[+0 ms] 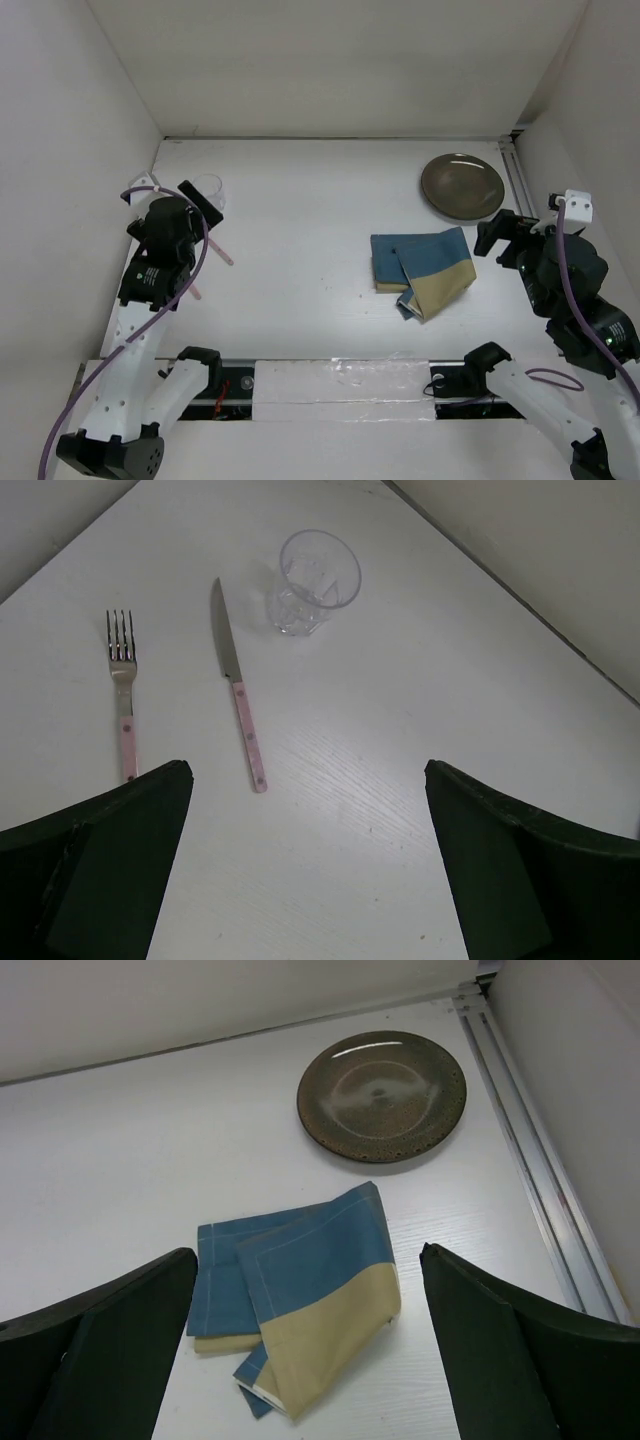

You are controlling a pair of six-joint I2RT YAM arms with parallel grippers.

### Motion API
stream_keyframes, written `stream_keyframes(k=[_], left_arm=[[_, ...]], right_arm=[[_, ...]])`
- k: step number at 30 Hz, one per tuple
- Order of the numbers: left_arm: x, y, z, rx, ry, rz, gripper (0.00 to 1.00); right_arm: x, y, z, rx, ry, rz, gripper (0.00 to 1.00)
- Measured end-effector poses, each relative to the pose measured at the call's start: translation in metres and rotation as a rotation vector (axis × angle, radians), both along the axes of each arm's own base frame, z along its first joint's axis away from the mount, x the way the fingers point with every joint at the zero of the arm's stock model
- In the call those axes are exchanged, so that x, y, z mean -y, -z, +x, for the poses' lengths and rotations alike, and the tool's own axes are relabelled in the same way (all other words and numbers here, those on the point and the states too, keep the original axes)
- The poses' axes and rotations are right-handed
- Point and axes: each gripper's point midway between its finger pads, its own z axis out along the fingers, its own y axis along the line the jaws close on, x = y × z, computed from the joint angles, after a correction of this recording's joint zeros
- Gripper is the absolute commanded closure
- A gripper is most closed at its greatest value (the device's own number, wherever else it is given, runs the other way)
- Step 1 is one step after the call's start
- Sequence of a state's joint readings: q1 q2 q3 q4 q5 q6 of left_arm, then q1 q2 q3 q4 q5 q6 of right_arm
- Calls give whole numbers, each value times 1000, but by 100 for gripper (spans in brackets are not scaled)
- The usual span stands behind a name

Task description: Set the dinner table for one person

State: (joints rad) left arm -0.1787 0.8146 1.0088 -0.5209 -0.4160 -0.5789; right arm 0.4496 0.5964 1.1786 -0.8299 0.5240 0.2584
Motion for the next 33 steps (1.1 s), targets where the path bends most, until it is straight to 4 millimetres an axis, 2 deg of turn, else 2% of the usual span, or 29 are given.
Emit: stream_keyframes(k=[9,12,15,18,20,24,26,28,31,33], left_arm=[[6,6,4,-20,25,-16,0],[21,8,9,-29,97,-53,0],[45,12,20,-24,200,-123,0],[95,30,38,-50,367,-232,0],[143,47,46,-104,504,-280,0],[253,99,60,-292,732,-285,0],[295,124,62,-357,820,-305,0],[322,151,65,-413,870,-332,0],[349,185,76,-487,904,-361,0],[366,201,86,-506,924,-372,0]], right_arm=[[5,-5,-5,29,13,12,0],[6,-7,-7,38,16,16,0],[6,-6,-6,36,14,14,0],[1,-5,-3,44,-2,17,0],[-1,-1,-1,40,-12,18,0],[-7,1,0,35,-42,16,0],[-10,1,0,34,-63,19,0],[-14,1,-1,34,-87,21,0],[-19,0,-4,39,-121,29,0],[-21,-2,-7,50,-142,38,0]])
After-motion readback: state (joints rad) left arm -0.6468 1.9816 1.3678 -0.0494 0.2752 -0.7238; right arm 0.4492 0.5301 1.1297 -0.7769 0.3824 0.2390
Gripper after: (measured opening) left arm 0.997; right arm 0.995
